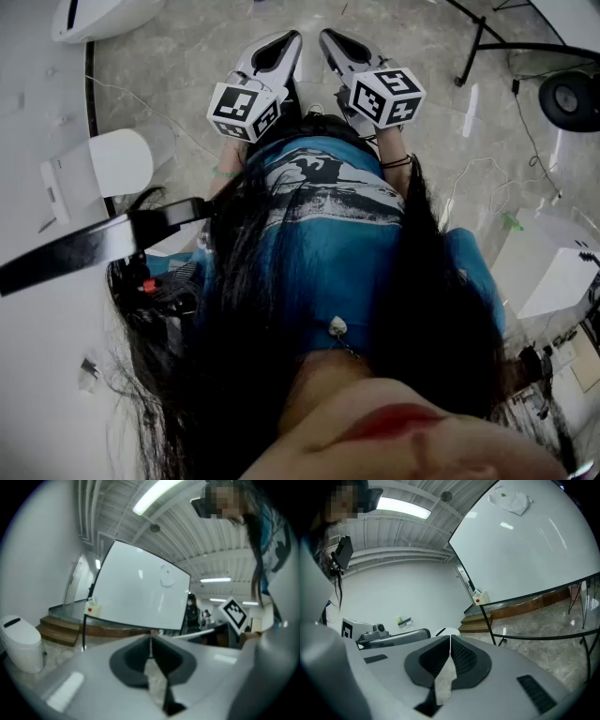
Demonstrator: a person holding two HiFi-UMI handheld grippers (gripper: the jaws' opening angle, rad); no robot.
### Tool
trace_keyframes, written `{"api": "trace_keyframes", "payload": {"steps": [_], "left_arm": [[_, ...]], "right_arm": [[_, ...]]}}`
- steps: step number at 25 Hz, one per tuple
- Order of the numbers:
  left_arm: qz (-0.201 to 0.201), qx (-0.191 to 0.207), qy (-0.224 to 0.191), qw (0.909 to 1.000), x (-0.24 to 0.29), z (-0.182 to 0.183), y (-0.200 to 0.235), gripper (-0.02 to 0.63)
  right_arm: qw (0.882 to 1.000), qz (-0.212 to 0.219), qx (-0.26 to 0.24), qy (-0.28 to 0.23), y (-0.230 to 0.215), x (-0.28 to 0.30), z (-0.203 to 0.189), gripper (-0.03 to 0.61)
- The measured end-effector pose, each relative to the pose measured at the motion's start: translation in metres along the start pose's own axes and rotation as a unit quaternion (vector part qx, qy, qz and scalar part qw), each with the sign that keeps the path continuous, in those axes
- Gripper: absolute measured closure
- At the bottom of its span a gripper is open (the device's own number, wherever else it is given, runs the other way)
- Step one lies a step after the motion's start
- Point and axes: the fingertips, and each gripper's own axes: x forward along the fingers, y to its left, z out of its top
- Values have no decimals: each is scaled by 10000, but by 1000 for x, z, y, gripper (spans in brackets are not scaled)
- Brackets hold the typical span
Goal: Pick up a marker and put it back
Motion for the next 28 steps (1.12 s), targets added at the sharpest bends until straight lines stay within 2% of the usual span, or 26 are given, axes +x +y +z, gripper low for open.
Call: {"api": "trace_keyframes", "payload": {"steps": [6, 11, 14, 21, 28], "left_arm": [[-192, -32, 4, 9998, 25, 8, 47, 612], [-319, 28, -39, 9995, 60, 37, 95, 612], [-247, 53, -41, 9997, 75, 53, 139, 612], [-150, 69, -182, 9997, 90, 90, 263, 612], [-325, 191, -203, 9991, 111, 112, 316, 612]], "right_arm": [[9999, -130, -28, -9, -12, 47, 18, 566], [9995, -319, 41, -60, -39, 91, 54, 566], [9991, -406, 83, -94, -51, 128, 75, 566], [9991, -406, 50, -135, -46, 242, 116, 566], [9982, -554, 58, -239, -58, 295, 144, 566]]}}
